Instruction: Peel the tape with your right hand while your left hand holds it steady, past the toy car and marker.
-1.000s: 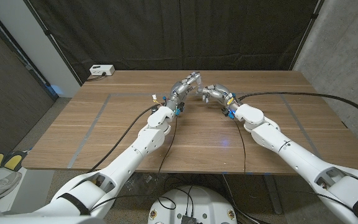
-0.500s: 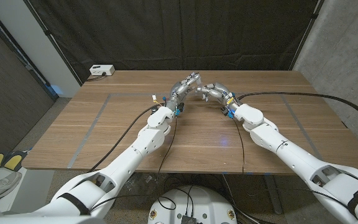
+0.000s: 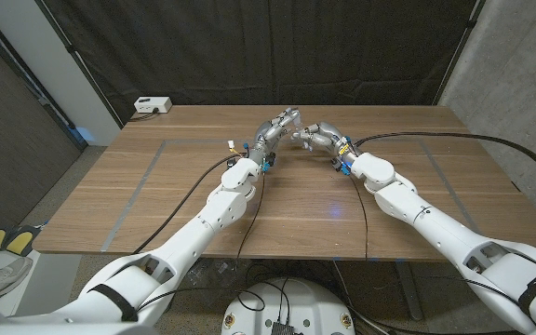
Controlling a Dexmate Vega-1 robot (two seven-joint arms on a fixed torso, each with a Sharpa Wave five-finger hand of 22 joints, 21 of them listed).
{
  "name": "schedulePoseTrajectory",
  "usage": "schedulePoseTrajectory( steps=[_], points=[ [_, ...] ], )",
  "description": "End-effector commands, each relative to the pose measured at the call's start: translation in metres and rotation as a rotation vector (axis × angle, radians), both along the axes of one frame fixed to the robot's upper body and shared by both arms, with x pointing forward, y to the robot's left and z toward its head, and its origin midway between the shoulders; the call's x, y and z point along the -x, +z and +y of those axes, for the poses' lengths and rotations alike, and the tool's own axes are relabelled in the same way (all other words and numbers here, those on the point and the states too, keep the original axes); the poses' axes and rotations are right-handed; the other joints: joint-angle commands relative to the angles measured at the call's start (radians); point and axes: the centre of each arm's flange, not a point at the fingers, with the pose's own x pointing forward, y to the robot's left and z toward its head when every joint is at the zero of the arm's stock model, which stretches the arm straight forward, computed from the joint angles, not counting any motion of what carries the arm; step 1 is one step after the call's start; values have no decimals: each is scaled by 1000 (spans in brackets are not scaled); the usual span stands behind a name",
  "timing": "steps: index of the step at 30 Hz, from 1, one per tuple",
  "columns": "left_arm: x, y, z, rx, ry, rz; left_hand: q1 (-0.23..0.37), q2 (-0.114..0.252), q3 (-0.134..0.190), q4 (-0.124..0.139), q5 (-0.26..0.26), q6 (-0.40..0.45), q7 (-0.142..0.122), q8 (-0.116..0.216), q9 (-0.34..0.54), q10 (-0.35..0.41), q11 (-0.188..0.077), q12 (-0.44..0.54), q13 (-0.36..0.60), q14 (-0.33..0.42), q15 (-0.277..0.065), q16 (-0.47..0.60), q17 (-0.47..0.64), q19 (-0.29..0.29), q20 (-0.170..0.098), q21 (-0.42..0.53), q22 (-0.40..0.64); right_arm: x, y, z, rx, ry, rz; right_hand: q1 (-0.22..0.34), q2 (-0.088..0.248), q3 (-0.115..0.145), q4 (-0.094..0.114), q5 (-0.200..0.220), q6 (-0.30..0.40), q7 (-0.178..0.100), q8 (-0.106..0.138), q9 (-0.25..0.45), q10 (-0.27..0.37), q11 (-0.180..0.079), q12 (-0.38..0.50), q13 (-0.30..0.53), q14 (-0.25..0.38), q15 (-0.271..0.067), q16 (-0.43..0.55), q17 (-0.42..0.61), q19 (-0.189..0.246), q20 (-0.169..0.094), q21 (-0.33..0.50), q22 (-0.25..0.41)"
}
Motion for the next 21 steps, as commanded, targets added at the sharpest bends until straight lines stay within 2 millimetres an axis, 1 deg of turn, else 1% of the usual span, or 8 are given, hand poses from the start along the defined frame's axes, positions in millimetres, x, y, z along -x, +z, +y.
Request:
schedulePoseTrajectory(
  steps=[1,9,11,15,16,21],
  points=[
    [-3,0,0,3,2,4,40,37,-3,2,9,58,-48,4,4,-1,2,-1,2,1,-16,-3,1,0,1,-2,4,-3,1,-2,5,12,-8,7,-7,8,3,5,68,63,-4,-1,8,3,4,0,1,-41,5,17,-5,-96,8,-1],
    [-3,5,0,3,17,-18,40,36,-5,2,9,61,-49,4,4,1,0,0,2,1,-18,-3,1,1,0,-5,4,-5,-6,-1,44,5,29,10,-17,17,2,5,77,77,-5,0,13,9,4,-1,4,-41,11,47,-11,-96,6,-6],
    [-2,5,1,6,20,-19,40,36,-5,2,9,59,-47,3,4,0,3,-1,2,1,-16,-3,1,0,2,-6,4,-5,-6,-1,56,2,40,11,-21,20,1,5,79,78,-5,1,17,14,1,-8,6,-41,14,57,-12,-97,5,-8],
    [0,6,1,10,21,-26,40,37,-6,2,9,59,-51,3,4,0,3,-1,2,1,-16,-3,1,2,1,-6,4,-5,-10,-2,63,-12,53,13,-26,26,1,5,87,81,-4,1,21,17,-1,-12,4,-41,16,74,-15,-99,3,-12],
    [1,6,1,9,23,-29,40,37,-6,3,9,59,-51,3,4,0,2,-1,2,2,-17,-3,1,2,1,-6,4,-5,-11,-2,68,-8,57,13,-27,27,1,5,88,81,-5,1,20,22,-2,-11,4,-41,16,77,-15,-99,3,-13],
    [4,6,2,13,23,-31,40,37,-7,3,9,60,-50,3,4,1,1,0,2,2,-17,-3,1,4,0,-8,4,-4,-12,-2,67,-14,56,12,-31,35,3,5,89,81,-6,3,23,27,-2,-11,5,-40,19,97,-16,-100,3,-18]
  ],
)
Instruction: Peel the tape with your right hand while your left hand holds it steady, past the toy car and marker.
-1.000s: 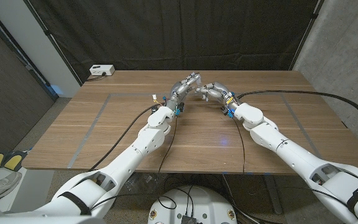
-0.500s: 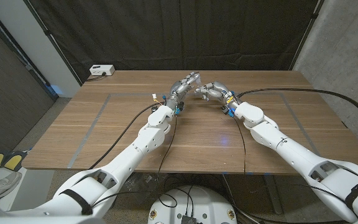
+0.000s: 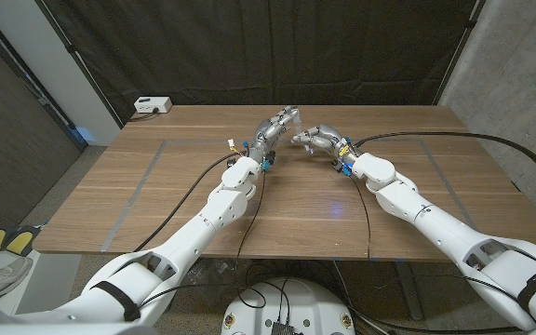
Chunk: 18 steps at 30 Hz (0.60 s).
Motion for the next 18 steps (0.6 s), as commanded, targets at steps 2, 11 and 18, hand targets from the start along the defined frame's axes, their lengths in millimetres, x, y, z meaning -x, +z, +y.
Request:
schedulePoseTrajectory(
  steps=[2,11,18],
  points=[
    [7,2,1,8,9,-16,40,38,-4,0,5,60,-51,3,3,1,1,0,2,2,-18,-2,1,4,0,-4,4,1,-8,-1,25,-13,23,-1,-10,13,0,5,84,77,-2,4,7,11,-4,2,4,-40,11,20,-4,-98,-2,-1],
    [12,3,0,10,6,-25,40,37,-6,0,5,59,-50,2,3,0,2,-1,2,4,-17,-2,1,6,1,-7,4,1,-9,-2,24,-17,26,-5,-16,25,2,4,87,83,-6,0,5,29,-14,-7,4,-28,12,49,-11,-103,-5,-10],
    [13,4,0,11,8,-29,40,37,-7,0,5,61,-50,2,3,0,0,-1,2,4,-18,-2,1,8,0,-8,4,-2,-13,-5,20,-30,36,-6,-21,34,1,4,90,85,-6,0,8,32,-19,-9,5,-24,13,68,-9,-107,-7,-16]
  ],
)
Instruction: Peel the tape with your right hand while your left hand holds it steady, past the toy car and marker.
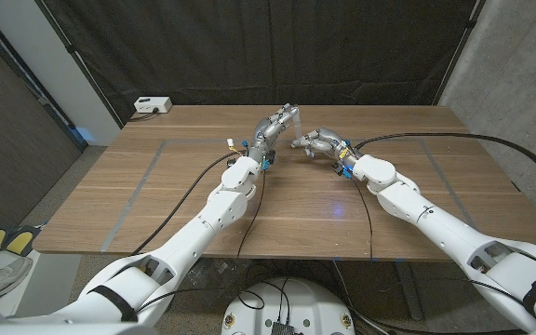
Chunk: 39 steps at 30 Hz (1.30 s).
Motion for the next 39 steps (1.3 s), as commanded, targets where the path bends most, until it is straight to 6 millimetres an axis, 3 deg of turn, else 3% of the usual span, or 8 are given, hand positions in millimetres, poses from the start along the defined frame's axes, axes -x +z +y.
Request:
schedulePoseTrajectory(
  steps=[1,25,29,32,34,35,37,39],
  points=[
    [4,2,0,2,3,-10,40,37,-7,0,5,62,-51,9,3,1,0,-1,2,4,-18,-2,1,6,1,-1,4,-2,-5,-3,-3,-16,15,2,-13,13,0,4,89,83,2,3,8,7,-4,0,6,-21,5,13,0,-106,-4,-4],
    [2,2,0,8,1,-6,42,40,-10,1,5,60,-49,7,5,0,1,-1,2,4,-18,-3,1,9,2,-8,5,-7,-5,-4,-16,-18,28,-24,-8,42,12,1,81,71,-1,9,0,0,-10,23,0,-32,-23,47,-18,-112,3,-11],
    [2,2,0,7,-3,-8,42,40,-10,1,5,59,-49,7,6,1,0,-1,2,4,-18,-3,1,9,2,-9,5,-7,-7,-5,-13,-19,37,-46,8,49,23,0,64,49,-6,15,-11,-39,-4,47,-4,-43,-37,58,-25,-103,10,-8],
    [2,1,-1,13,-14,-3,42,40,-11,1,5,55,-48,6,7,-2,0,-2,2,4,-16,-3,1,9,4,-9,5,-8,-9,-6,-23,9,52,-80,32,58,33,9,16,33,-19,34,-54,-62,23,112,-18,-44,-74,64,-60,-66,14,-1],
    [3,1,-2,11,-14,-4,42,40,-11,1,5,57,-48,7,8,-2,0,-2,2,4,-17,-3,1,9,4,-10,5,-8,-11,-6,-29,11,51,-106,26,51,39,10,6,26,-18,44,-74,-68,29,127,-23,-38,-99,49,-72,-47,15,3],
    [3,1,-2,11,-17,-5,42,40,-11,1,5,56,-48,7,8,-1,-1,-1,2,3,-16,-3,1,9,4,-10,5,-7,-12,-7,-27,17,53,-143,9,29,50,5,5,27,-15,53,-83,-70,29,128,-20,-37,-105,37,-77,-36,17,6],
    [4,2,-2,8,-16,-8,42,41,-11,1,5,58,-49,7,8,0,-1,-1,2,4,-18,-3,1,9,4,-10,5,-7,-13,-7,-22,24,59,-217,-22,-22,72,-3,-36,29,-23,69,-109,-61,24,126,-22,-24,-113,3,-86,-19,15,9],
    [4,2,-3,9,-25,-12,42,41,-11,2,6,57,-49,8,9,-1,-1,-1,2,4,-18,-3,1,10,4,-11,5,-8,-15,-9,-35,53,100,-356,-60,-106,122,-11,-97,50,-30,89,-146,-42,17,121,-40,-2,-136,-68,-87,-6,2,3]
  ],
)
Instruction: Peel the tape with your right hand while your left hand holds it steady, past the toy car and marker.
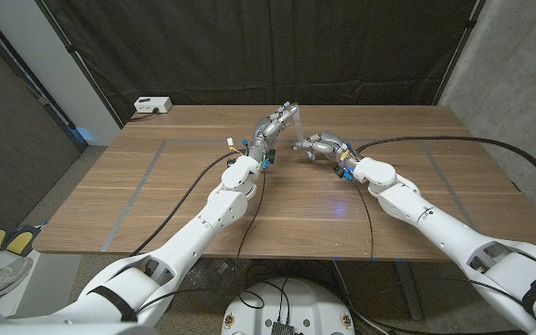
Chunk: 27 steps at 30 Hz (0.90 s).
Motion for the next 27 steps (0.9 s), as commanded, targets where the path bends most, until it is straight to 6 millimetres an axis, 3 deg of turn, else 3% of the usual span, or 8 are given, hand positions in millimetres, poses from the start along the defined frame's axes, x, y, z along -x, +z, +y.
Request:
schedulePoseTrajectory(
  steps=[1,5,8,11,16,20,25,27],
  points=[
    [3,1,-3,-2,-23,-11,42,41,-4,-1,9,56,-49,6,5,0,3,-1,2,3,-17,-3,1,6,1,-3,5,-2,-7,-4,-29,99,82,-292,-94,-174,104,-8,-144,56,-21,37,-100,54,-28,-15,-42,22,-38,-123,-19,21,-29,-16],
    [4,0,-4,-7,-25,-13,42,42,-4,0,10,55,-49,6,6,-1,0,-1,2,4,-18,-3,1,6,0,-4,5,-4,-13,-8,-28,140,144,-484,-177,-293,168,30,-418,119,-42,-6,-251,138,-103,-74,-190,75,-73,-148,-94,102,-92,-38],
    [4,0,-5,-12,-27,-16,42,42,-4,0,10,53,-50,5,6,0,2,-1,2,3,-17,-4,1,6,1,-5,5,-6,-17,-8,15,181,218,-548,-206,-357,192,77,-655,129,-42,-59,-407,178,-170,-95,-303,121,-132,-199,-184,142,-140,-37],
    [6,0,-5,-18,-32,-25,42,42,-5,0,11,55,-52,6,5,1,0,-1,2,3,-19,-4,1,7,0,-5,5,-7,-20,-8,21,188,238,-584,-207,-430,207,142,-933,131,-41,-93,-608,218,-249,-112,-447,151,-211,-274,-273,157,-176,-21],
    [8,-1,-4,-17,-31,-27,42,42,-6,0,11,54,-51,5,6,-2,0,-2,2,3,-19,-4,1,7,0,-7,5,-7,-22,-11,42,184,254,-587,-175,-507,213,207,-1312,132,-40,-96,-933,219,-376,-131,-692,196,-326,-368,-386,149,-180,5],
    [11,-2,-2,-17,-31,-31,42,41,-7,0,12,56,-54,6,5,-1,-2,-1,2,3,-21,-4,1,8,-1,-8,5,-5,-22,-13,50,161,232,-568,-184,-575,203,237,-1492,130,-26,-94,-1184,208,-511,-199,-924,278,-487,-479,-441,91,-183,-2],
    [15,-2,1,-19,-38,-37,43,42,-8,1,12,54,-54,5,5,0,1,-1,2,2,-20,-4,1,7,1,-9,5,0,-22,-15,53,131,191,-510,-170,-616,185,260,-1533,128,-11,-94,-1313,199,-598,-275,-1119,295,-661,-588,-511,20,-259,-51],
    [16,-3,3,-20,-40,-39,43,42,-8,1,12,55,-52,5,5,0,-1,-1,2,3,-20,-4,1,7,0,-10,5,4,-21,-16,48,114,177,-496,-164,-620,181,262,-1509,125,-2,-94,-1319,198,-606,-289,-1147,295,-686,-607,-526,21,-284,-55]
  ],
)
